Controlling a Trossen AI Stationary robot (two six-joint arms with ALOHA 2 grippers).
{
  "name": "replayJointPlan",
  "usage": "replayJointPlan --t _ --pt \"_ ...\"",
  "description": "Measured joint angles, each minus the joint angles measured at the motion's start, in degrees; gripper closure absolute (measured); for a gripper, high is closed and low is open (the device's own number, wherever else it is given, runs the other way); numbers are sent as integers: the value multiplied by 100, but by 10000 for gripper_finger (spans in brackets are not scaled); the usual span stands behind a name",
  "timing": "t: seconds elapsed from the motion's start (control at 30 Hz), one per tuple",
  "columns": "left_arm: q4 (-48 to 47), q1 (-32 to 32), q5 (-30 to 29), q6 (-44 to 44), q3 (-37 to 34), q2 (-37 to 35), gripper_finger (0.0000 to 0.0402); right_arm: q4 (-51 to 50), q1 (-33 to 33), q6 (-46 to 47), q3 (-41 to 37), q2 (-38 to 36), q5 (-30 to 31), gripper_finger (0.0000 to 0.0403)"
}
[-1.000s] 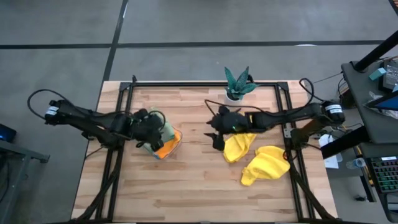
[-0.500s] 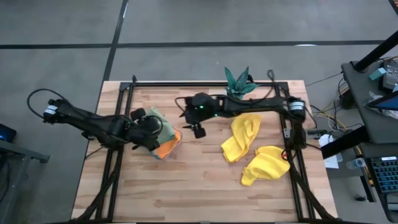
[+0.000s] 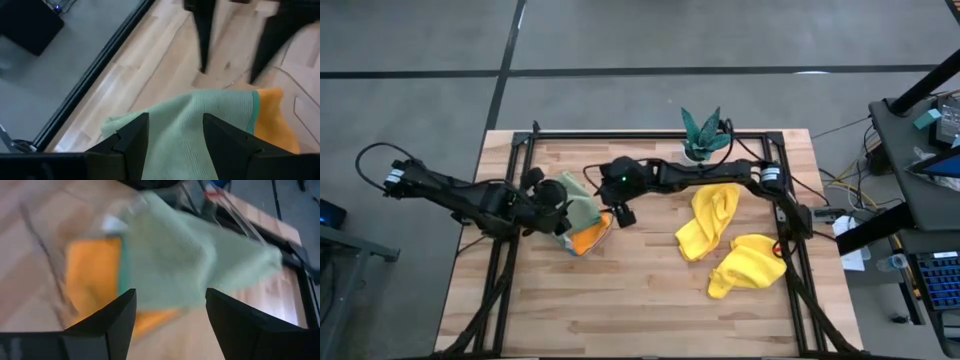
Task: Fold microfiber towels
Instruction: Put the green microfiber cloth into the transparent bin
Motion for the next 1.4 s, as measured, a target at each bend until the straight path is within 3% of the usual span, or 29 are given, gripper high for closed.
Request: replayJointPlan --t 0.13,0.33,0.53,0.67,0.9,1.4 --pt "-18 -4 -298 28 0 -3 231 25 147 267 66 -3 18 175" --pt "-44 -2 -725 295 0 -9 231 -312 450 418 451 109 960 175" --pt "-51 0 -1031 315 2 -29 231 -1618 604 726 1584 697 1266 175" --pt "-53 -1 -982 336 2 4 231 -2545 729 614 2445 1205 2017 175" --pt "-49 0 -870 433 2 40 231 -3447 732 719 3494 1794 2023 175" --pt "-44 0 -864 439 4 47 231 -3551 761 773 3473 1899 1963 175"
